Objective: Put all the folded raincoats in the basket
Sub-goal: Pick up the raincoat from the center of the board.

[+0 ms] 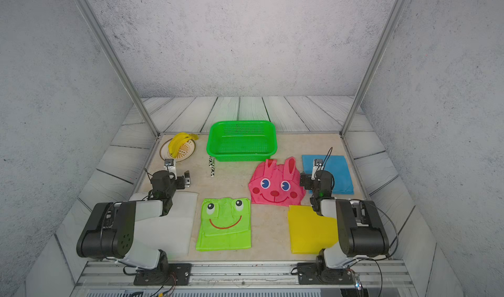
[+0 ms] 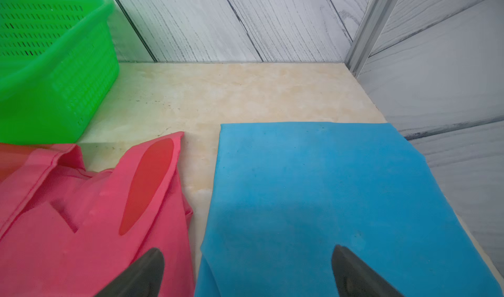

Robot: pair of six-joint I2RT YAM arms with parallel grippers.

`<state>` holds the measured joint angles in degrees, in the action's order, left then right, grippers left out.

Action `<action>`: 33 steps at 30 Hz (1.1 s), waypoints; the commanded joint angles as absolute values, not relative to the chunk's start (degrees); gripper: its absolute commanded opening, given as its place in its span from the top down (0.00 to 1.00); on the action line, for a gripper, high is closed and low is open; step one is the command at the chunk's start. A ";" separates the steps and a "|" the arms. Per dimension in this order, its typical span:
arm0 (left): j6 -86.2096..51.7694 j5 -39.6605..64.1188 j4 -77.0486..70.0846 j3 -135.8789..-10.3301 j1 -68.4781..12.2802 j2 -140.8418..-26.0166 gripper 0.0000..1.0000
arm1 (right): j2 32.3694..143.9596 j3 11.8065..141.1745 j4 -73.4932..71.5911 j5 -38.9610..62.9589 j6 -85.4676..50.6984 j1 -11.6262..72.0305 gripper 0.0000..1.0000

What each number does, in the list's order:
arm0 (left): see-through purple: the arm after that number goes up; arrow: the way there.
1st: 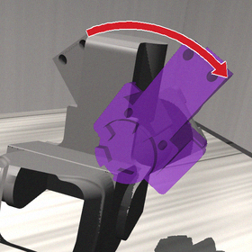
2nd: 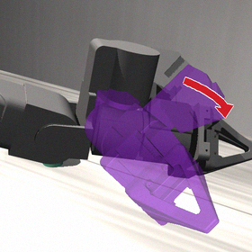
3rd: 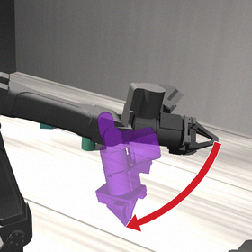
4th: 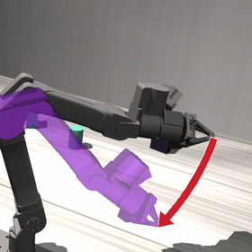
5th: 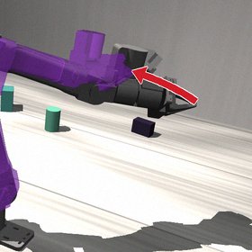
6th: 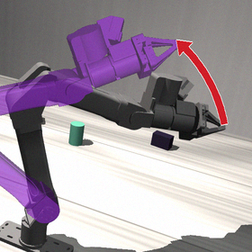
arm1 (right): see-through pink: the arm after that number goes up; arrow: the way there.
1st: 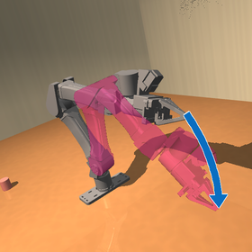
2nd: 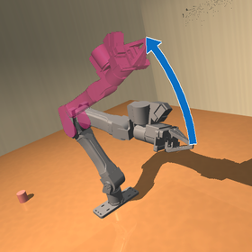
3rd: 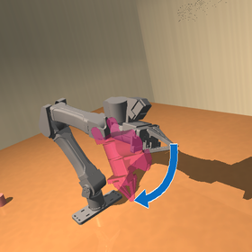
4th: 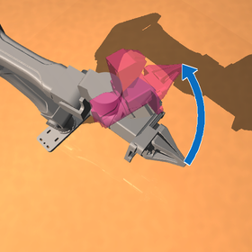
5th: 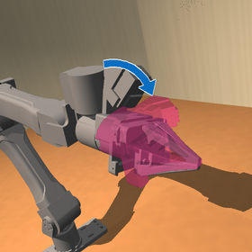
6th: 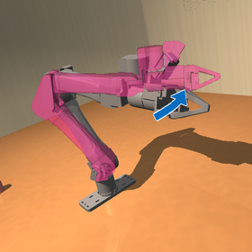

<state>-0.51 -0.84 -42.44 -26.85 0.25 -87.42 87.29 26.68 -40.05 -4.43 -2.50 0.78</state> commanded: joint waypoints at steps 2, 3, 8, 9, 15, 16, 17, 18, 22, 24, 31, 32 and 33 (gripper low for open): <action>-1.14 -0.88 -42.45 -27.07 0.63 -87.71 0.00 | 87.67 26.90 -39.81 -3.61 -2.19 0.71 0.00; -1.14 -0.88 -42.43 -27.07 0.70 -87.70 0.01 | 87.70 26.89 -39.81 -3.68 -2.13 0.71 0.00; -1.14 -0.86 -42.39 -27.07 0.70 -87.67 0.00 | 87.71 26.89 -39.82 -3.60 -2.13 0.70 0.00; -1.14 -0.88 -42.47 -27.07 0.70 -87.70 0.00 | 87.69 26.89 -39.81 -3.60 -2.14 0.70 0.00; -1.15 -0.90 -42.43 -27.07 0.70 -87.71 0.00 | 87.63 26.89 -39.87 -3.60 -2.28 0.70 0.00; -1.14 -0.95 -42.44 -27.07 0.69 -87.71 0.00 | 87.63 26.89 -39.90 -3.60 -2.24 0.71 0.00; -1.14 -0.97 -42.41 -27.07 0.70 -87.72 0.00 | 87.63 26.89 -39.90 -3.60 -2.23 0.70 0.00; -1.15 -0.97 -42.45 -27.07 0.66 -87.70 0.01 | 87.67 26.89 -39.90 -3.60 -2.23 0.70 0.00; -1.14 -0.97 -42.47 -27.07 0.69 -87.71 0.00 | 86.53 25.35 -41.67 -10.90 -5.36 0.70 0.00; -1.14 -0.97 -42.47 -27.07 0.70 -87.70 0.01 | 84.57 21.63 -46.40 -15.61 -7.57 0.71 0.00; -1.14 -1.01 -42.53 -27.07 0.62 -87.74 0.00 | 74.60 14.12 -53.02 -20.44 -8.52 0.87 0.00; -1.13 -1.01 -42.47 -27.07 0.62 -87.72 0.00 | 69.90 15.22 -45.97 -21.46 -9.66 0.82 0.00; -1.14 -1.06 -42.52 -27.05 0.57 -87.67 0.00 | 64.83 17.66 -35.70 -21.59 -11.18 0.79 0.00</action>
<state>-0.51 -0.84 -42.44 -26.85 0.25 -87.42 74.30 14.33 -45.65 -16.93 -7.62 0.80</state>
